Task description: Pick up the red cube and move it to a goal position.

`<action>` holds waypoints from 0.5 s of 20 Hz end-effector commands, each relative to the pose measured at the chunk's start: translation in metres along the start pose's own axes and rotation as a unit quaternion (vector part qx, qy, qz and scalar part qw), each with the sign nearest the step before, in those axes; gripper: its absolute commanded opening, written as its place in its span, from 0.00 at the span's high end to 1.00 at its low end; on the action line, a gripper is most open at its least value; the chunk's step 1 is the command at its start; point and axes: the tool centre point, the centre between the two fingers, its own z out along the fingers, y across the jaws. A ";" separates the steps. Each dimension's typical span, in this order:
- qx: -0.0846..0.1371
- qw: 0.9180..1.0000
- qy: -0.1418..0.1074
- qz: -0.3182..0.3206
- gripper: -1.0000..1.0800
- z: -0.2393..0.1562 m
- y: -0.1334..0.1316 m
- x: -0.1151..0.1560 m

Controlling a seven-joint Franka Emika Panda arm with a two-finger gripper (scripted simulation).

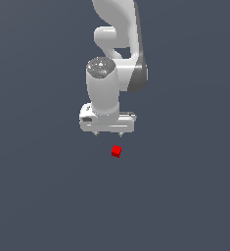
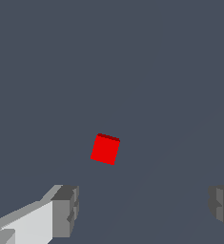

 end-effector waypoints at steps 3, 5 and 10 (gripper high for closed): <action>0.000 1.000 0.000 0.001 0.04 0.001 0.000 0.000; 0.000 1.000 0.000 0.004 0.04 0.005 -0.001 0.000; -0.002 1.000 0.001 0.021 0.04 0.025 -0.005 -0.001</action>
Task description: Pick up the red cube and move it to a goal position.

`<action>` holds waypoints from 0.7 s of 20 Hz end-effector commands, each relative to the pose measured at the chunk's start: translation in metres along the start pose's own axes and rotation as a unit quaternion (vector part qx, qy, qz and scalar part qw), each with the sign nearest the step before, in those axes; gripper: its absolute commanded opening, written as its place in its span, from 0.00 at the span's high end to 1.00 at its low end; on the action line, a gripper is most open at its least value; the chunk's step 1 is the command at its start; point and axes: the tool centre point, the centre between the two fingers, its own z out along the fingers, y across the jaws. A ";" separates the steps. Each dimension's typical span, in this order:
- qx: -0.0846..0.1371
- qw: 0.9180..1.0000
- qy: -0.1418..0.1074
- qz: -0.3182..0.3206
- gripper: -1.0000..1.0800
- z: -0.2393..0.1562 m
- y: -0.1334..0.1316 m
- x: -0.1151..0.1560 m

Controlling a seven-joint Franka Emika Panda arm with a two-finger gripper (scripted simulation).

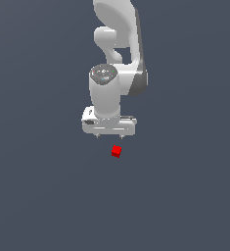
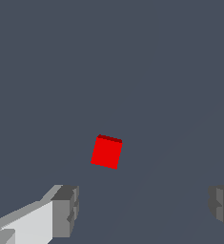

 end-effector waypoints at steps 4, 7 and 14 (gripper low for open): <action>-0.003 1.000 0.000 0.029 0.04 0.034 -0.007 -0.002; -0.006 0.999 0.001 0.050 0.04 0.060 -0.012 -0.003; -0.011 0.995 0.002 0.094 0.04 0.111 -0.022 -0.003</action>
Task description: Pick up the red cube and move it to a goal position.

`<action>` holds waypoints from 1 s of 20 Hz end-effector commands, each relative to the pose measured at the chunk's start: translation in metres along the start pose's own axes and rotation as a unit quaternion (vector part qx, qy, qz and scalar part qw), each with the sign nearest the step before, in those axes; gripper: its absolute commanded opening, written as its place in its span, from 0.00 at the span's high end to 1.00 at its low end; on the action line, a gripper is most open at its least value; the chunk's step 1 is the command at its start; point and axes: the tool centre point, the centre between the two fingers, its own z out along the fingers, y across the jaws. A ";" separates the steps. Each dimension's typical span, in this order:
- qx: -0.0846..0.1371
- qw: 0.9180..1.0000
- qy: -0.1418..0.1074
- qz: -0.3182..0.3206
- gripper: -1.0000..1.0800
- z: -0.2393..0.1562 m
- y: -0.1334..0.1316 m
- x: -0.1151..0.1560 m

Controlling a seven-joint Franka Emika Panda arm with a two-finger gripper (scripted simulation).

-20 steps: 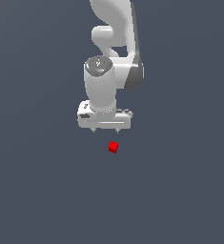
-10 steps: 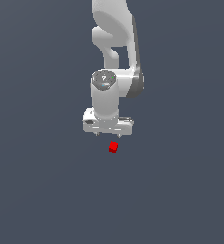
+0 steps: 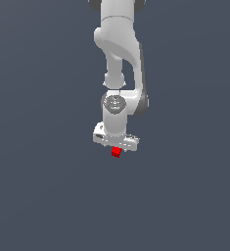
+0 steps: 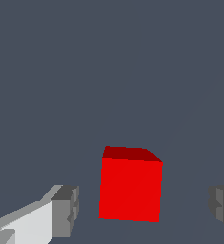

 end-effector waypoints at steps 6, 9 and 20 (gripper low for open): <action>-0.003 1.000 0.001 0.027 0.04 0.031 -0.007 0.001; -0.003 1.000 0.001 0.030 0.04 0.034 -0.007 0.001; -0.003 1.000 0.001 0.030 1.00 0.033 -0.007 0.002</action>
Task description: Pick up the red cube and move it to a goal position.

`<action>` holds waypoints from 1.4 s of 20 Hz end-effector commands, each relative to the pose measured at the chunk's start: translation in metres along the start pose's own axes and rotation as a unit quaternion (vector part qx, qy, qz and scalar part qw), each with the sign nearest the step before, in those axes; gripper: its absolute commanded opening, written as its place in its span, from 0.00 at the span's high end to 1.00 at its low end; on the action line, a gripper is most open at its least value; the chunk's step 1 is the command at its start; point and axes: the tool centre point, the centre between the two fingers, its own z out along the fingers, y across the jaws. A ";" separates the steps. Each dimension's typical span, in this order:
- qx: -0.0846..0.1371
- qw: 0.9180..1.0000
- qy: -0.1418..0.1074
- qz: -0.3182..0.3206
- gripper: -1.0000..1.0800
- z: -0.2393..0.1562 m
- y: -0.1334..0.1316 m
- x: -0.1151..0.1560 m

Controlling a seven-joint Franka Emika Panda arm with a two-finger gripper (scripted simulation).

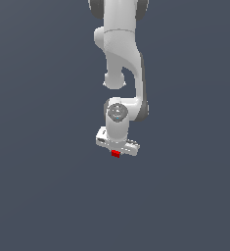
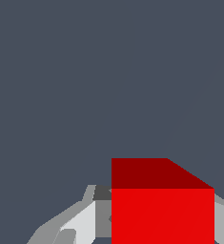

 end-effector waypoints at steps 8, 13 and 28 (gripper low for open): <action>0.000 1.000 0.000 0.000 1.00 -0.007 0.001 -0.004; 0.000 1.000 0.000 0.000 1.00 -0.023 0.004 -0.014; 0.000 1.000 0.000 0.000 1.00 -0.116 0.019 -0.068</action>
